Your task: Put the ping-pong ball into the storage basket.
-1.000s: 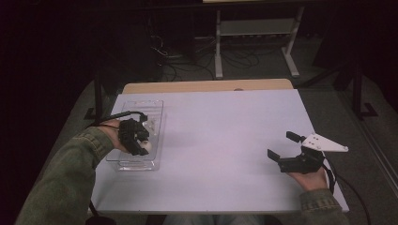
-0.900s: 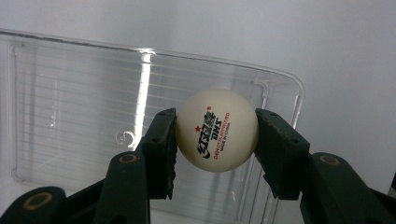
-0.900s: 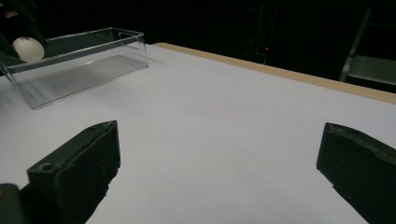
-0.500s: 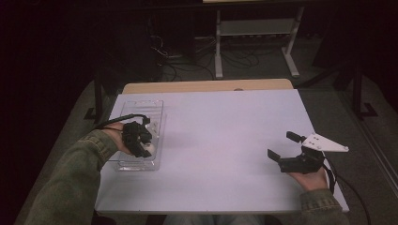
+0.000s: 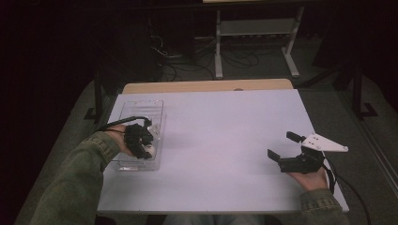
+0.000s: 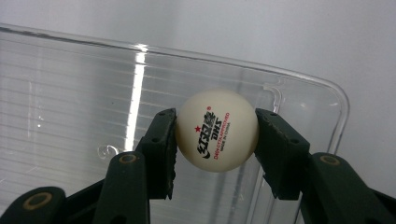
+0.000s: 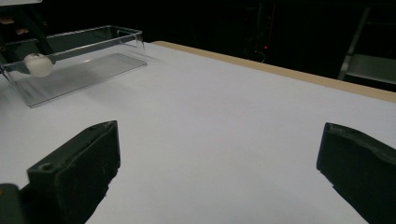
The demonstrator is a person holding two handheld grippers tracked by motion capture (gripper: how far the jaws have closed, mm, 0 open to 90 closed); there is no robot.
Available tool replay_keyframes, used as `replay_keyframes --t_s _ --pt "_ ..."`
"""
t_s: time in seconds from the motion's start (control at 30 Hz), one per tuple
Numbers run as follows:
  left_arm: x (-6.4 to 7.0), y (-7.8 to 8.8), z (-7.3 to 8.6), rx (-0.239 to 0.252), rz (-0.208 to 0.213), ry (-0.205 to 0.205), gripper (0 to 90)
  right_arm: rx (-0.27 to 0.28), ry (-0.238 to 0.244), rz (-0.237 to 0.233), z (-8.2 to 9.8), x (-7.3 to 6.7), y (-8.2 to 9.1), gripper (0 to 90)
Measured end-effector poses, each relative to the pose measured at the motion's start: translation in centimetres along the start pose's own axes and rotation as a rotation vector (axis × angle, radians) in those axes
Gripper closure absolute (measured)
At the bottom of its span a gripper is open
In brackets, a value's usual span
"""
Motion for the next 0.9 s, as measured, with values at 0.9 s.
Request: replay_keyframes --t_s 0.9 --pt "-0.2 -1.0 0.2 -0.020 -0.002 0.059 39.6 0.006 -0.002 -0.001 -0.1 0.0 0.1 0.0"
Point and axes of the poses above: each handheld gripper's, and its own axes: y roughly backward along the jaws, z roughly out of its underside, x roughly to its right, the point moved 5 cm from there along -y, roughly forward along the jaws, and after that the axes turned 11 degrees about x, right-handed, at the moved point
